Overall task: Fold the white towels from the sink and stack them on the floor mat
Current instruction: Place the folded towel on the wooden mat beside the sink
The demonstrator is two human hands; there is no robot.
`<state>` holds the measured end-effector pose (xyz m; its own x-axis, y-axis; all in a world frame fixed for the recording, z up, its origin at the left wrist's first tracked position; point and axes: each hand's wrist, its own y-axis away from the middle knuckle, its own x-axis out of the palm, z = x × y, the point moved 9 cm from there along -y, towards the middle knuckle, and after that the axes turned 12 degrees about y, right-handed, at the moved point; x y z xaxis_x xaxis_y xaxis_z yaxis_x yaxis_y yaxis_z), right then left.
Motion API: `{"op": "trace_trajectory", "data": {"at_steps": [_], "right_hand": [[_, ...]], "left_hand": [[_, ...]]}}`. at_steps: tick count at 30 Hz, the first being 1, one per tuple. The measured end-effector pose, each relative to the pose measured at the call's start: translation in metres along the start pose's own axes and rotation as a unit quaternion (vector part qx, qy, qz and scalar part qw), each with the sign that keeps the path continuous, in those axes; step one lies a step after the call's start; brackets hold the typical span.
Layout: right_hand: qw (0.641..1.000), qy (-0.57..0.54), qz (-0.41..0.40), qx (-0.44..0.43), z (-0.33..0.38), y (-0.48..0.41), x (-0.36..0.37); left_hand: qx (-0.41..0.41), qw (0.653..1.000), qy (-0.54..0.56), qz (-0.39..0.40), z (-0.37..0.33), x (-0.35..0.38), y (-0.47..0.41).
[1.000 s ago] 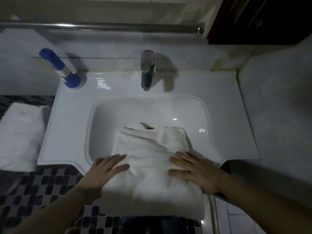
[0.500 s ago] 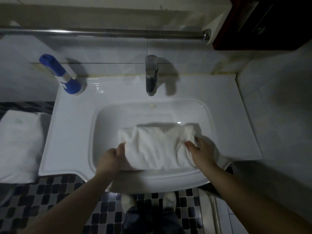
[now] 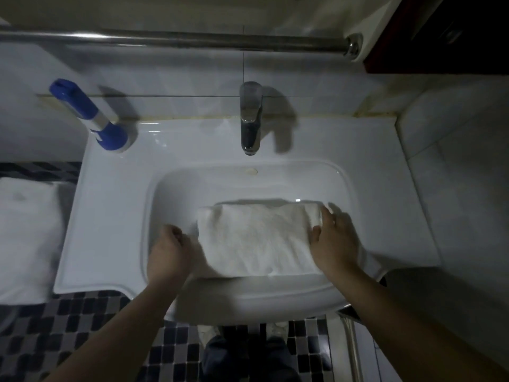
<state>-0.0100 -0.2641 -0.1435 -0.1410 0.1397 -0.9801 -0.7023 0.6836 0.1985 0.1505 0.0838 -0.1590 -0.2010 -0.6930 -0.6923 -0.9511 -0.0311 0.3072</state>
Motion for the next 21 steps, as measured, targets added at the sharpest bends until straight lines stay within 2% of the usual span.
{"op": "trace_trajectory", "data": {"at_steps": [1,3,5,7,10,12,14,17,21], "right_hand": [[1.0,0.008,-0.007,-0.022,0.007,-0.001,-0.006],[0.995,0.023,-0.012,-0.099,0.03,0.001,-0.017],[0.977,0.047,-0.008,-0.209,0.064,0.007,-0.021],[0.958,0.084,0.023,-0.274,0.087,0.011,-0.007],[0.948,0.116,0.11,-0.276,0.091,0.016,0.025],[0.945,0.127,0.148,-0.264,0.087,0.017,0.042],[0.951,0.121,0.159,-0.238,0.082,0.013,0.051],[0.959,0.1,0.191,-0.182,0.072,0.003,0.061],[0.958,0.096,0.202,-0.178,0.076,-0.001,0.07]], "left_hand": [[0.06,0.998,0.009,-0.029,-0.014,-0.006,-0.002],[0.237,0.97,-0.017,-0.053,-0.06,-0.007,0.006],[0.365,0.928,-0.069,0.008,-0.097,0.018,0.024],[0.41,0.896,-0.147,0.089,-0.113,0.055,0.038],[0.362,0.868,-0.274,0.2,-0.091,0.103,0.043],[0.273,0.879,-0.3,0.25,-0.056,0.117,0.033],[0.218,0.894,-0.292,0.261,-0.036,0.119,0.026],[0.208,0.903,-0.276,0.255,-0.034,0.119,0.024],[0.2,0.913,-0.254,0.249,-0.032,0.123,0.018]]}}
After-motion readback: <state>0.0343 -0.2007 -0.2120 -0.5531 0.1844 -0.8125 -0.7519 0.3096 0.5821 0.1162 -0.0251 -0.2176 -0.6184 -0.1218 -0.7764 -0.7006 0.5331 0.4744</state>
